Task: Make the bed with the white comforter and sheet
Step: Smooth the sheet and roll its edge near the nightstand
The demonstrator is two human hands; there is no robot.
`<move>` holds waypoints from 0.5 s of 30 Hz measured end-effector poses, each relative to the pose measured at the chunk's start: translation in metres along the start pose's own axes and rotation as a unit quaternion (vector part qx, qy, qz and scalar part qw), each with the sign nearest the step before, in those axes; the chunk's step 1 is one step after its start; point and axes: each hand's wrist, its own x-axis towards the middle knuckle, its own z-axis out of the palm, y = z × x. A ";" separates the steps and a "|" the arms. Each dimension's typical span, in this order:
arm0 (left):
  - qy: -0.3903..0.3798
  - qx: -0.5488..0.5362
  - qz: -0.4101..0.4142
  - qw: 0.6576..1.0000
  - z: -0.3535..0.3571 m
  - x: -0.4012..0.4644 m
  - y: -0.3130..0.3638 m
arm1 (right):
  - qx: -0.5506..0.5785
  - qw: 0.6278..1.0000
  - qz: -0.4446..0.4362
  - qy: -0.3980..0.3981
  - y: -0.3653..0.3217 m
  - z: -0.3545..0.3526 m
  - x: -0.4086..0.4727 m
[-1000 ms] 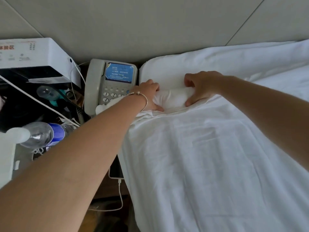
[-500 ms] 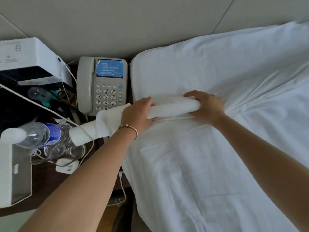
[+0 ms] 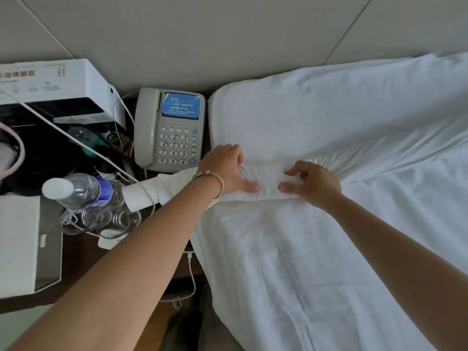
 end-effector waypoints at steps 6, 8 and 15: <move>-0.119 0.035 -0.010 0.992 0.024 0.013 0.004 | -0.182 0.982 -0.052 -0.031 -0.028 -0.012 0.016; -0.112 0.004 -0.024 0.993 0.039 0.006 0.002 | -0.253 0.958 -0.101 -0.088 -0.041 -0.022 0.028; 0.016 0.017 0.050 0.998 0.056 -0.019 0.000 | -0.297 0.941 -0.088 -0.135 -0.047 -0.004 0.020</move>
